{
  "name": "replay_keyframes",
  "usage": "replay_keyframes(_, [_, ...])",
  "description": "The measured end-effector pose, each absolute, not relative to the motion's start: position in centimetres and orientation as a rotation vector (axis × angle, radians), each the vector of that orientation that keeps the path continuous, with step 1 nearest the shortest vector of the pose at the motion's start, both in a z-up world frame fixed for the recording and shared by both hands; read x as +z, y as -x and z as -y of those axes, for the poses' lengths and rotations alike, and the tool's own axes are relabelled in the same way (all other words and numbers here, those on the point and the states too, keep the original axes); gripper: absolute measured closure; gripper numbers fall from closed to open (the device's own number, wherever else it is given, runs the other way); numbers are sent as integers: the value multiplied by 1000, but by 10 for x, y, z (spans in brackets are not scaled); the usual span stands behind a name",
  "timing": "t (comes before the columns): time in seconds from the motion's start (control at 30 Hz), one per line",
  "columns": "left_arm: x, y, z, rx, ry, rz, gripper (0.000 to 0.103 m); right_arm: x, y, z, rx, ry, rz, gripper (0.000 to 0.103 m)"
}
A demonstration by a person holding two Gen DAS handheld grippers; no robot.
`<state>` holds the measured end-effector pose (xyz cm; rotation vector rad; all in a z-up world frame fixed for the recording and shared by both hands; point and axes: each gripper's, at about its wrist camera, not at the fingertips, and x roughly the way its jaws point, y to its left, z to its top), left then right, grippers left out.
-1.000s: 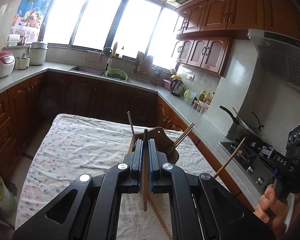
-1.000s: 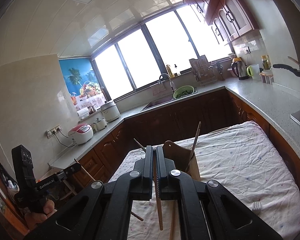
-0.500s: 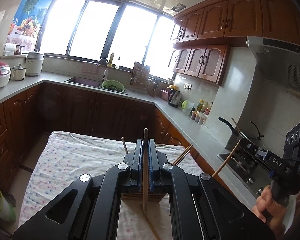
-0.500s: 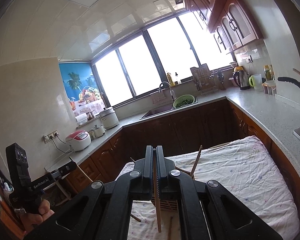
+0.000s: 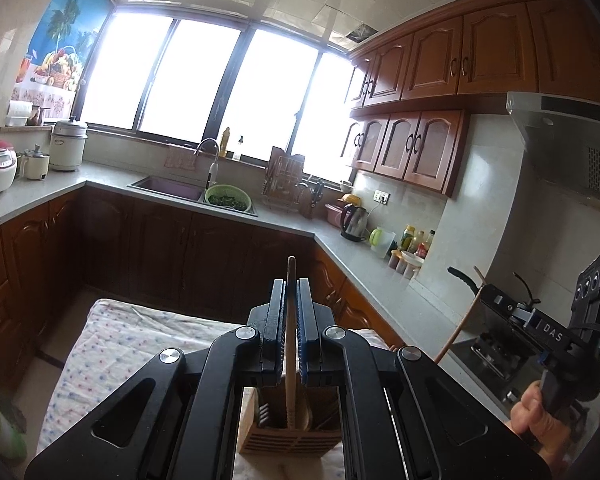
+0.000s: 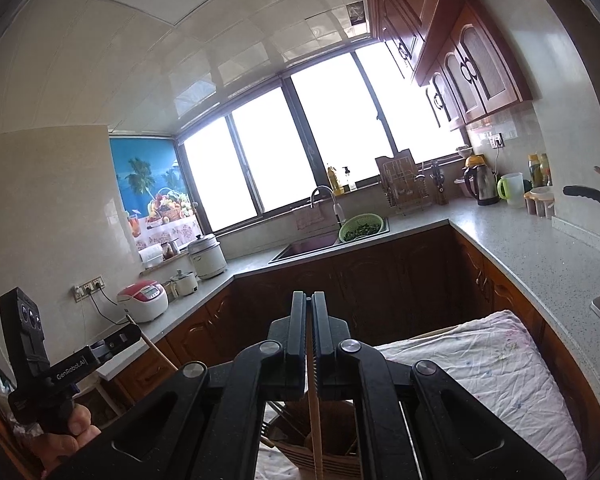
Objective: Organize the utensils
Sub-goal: 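Carry both wooden chopsticks over the caddy and lower them into it, then open both grippers to release the wooden chopsticks in the caddy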
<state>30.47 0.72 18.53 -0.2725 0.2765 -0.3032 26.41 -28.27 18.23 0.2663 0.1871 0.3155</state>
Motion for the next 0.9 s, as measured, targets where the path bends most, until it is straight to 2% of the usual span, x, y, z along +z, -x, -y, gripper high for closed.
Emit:
replay_keyframes(0.23, [162,-347,1,-272,283,-312,99,179,-297,281,282,-242,-183,101])
replay_keyframes(0.57, [101,-375,4,-227,319,-408,99,111,-325,273,231,-239,-268,101])
replay_keyframes(0.9, [70,-381,7,-220,305,-472,99,73,-332,284,203,-311,-346,103])
